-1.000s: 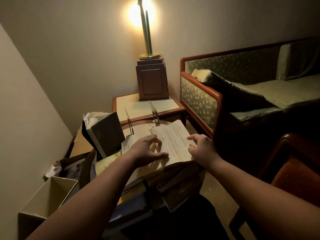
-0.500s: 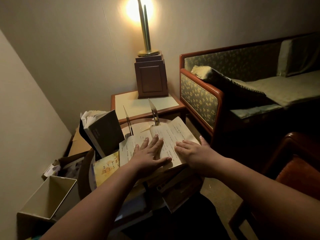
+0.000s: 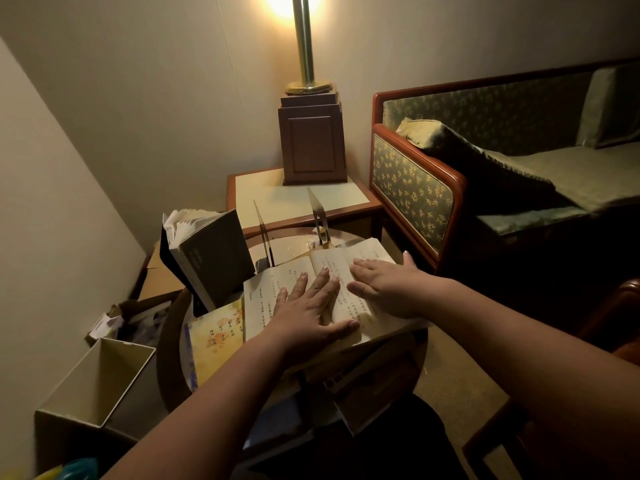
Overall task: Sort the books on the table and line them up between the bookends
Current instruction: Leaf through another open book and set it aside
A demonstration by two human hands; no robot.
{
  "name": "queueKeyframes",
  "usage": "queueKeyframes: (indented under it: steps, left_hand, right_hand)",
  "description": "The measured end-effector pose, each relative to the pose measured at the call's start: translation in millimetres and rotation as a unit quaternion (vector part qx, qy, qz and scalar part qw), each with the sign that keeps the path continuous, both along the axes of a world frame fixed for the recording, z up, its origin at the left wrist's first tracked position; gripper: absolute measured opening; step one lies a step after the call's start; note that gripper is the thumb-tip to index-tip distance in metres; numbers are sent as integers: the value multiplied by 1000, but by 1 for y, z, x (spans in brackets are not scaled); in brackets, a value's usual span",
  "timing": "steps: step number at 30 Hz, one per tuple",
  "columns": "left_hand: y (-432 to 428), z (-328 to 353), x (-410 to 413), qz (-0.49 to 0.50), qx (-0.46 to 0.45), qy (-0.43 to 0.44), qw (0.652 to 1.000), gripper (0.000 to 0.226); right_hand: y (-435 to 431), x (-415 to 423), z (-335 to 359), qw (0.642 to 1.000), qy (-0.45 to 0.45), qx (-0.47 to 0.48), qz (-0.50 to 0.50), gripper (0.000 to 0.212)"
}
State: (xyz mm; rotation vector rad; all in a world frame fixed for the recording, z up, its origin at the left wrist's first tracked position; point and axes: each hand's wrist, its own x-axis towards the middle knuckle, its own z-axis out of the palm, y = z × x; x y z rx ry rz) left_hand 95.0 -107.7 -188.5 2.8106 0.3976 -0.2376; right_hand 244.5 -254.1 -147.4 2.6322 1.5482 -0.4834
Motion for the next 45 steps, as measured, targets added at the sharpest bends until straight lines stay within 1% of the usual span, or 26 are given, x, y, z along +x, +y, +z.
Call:
queueKeyframes:
  steps: [4, 11, 15, 18, 23, 26, 29, 30, 33, 34, 36, 38, 41, 45]
  left_hand:
    - [-2, 0, 0, 8, -3, 3, 1000, 97]
    - [-2, -1, 1, 14, 1, 8, 1000, 99]
    - [-2, -1, 0, 12, -7, 5, 1000, 102]
    - [-2, -1, 0, 11, -3, 7, 1000, 100]
    - [0, -3, 0, 4, -5, -1, 1000, 101]
    - [3, -4, -1, -2, -14, -5, 1000, 103]
    - [2, -3, -1, -2, -15, -5, 1000, 105]
    - [2, -2, -2, -1, -16, -6, 1000, 105]
    - [1, 1, 0, 4, -21, -2, 1000, 106]
    - [1, 2, 0, 5, -22, -1, 1000, 106]
    - [1, 4, 0, 5, -23, -2, 1000, 102]
    - [1, 4, -1, 10, -26, -8, 1000, 97]
    - [11, 1, 2, 32, -24, -22, 999, 86]
    - [42, -6, 3, 91, -26, -50, 994, 73]
  right_hand:
    - [33, 14, 0, 1000, 5, 16, -10, 72]
    - [53, 17, -20, 999, 0, 37, -30, 85]
    - [31, 4, -24, 998, 10, 63, -9, 84]
    - [3, -11, -28, 996, 19, 85, 19, 82]
    - [-34, -33, -29, 997, -8, 62, 55, 92]
    - [-51, -44, -29, 996, -15, 66, 65, 85]
    - [-55, -46, -30, 996, 14, 80, 46, 79]
    - [-53, -44, -31, 995, 32, 88, 35, 80]
    - [-45, -41, -36, 991, 70, 116, 6, 99]
    - [-43, -41, -37, 990, 73, 117, -5, 96]
    - [-39, -40, -39, 989, 82, 117, -38, 82]
    - [-35, -41, -38, 985, 101, 121, -68, 75]
    - [-30, -39, -38, 983, 99, 130, -80, 74]
    - [-28, -40, -41, 985, 73, 134, -80, 74]
